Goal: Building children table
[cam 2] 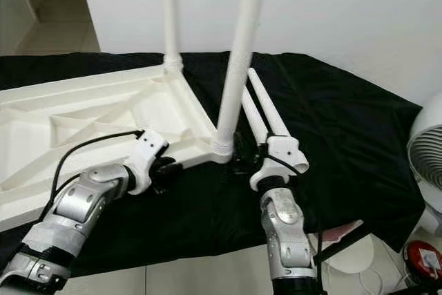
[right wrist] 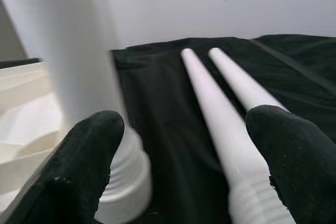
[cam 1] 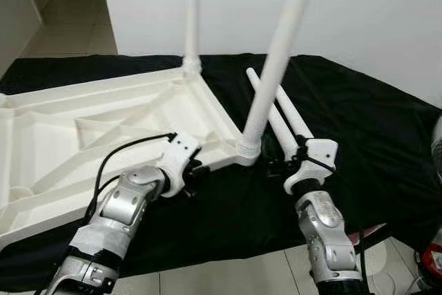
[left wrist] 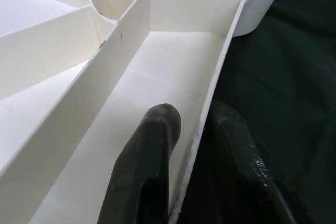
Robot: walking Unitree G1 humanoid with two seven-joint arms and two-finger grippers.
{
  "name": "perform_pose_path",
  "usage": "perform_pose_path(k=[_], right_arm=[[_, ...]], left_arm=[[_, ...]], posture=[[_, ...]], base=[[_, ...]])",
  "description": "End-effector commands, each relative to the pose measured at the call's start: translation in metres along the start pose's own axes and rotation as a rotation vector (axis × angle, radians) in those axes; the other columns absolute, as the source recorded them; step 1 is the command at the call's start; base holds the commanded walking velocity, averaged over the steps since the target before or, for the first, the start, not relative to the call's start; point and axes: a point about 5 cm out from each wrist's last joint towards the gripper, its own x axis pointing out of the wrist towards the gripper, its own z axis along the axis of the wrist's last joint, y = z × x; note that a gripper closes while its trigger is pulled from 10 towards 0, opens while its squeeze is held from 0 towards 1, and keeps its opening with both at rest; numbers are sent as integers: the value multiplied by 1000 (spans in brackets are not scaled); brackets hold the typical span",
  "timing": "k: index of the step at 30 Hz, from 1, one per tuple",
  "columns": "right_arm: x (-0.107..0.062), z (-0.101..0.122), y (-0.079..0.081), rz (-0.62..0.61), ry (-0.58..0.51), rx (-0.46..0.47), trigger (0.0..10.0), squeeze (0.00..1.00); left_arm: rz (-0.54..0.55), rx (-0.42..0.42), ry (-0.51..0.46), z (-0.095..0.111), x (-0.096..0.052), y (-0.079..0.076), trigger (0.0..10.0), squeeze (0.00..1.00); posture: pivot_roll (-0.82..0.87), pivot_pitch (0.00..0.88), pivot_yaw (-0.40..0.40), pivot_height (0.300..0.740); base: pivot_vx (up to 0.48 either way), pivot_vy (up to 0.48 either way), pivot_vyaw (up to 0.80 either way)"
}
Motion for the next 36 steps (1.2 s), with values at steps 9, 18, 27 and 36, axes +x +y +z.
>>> perform_pose_path(k=[9, 18, 27, 36], right_arm=[[2, 0, 2, 7, 8, 3, 10000, 0], [1, 0, -5, -20, 12, -12, 10000, 0], [4, -1, -1, -11, 15, -2, 10000, 0], [9, 1, -5, -15, 9, -14, 10000, 0]], left_arm=[[449, -65, 52, -9, -9, 36, 0, 0], [690, -178, 75, -25, -33, 56, 0, 0], [761, -209, 66, -30, -40, 62, 0, 0], [467, -147, -153, 10, -9, 30, 10000, 1000]], posture=[[27, 50, -59, 740], [21, 52, -48, 740], [39, 55, -63, 740], [38, 52, -60, 740]], base=[[0, 0, 0], [0, 0, 0], [0, 0, 0], [0, 0, 0]])
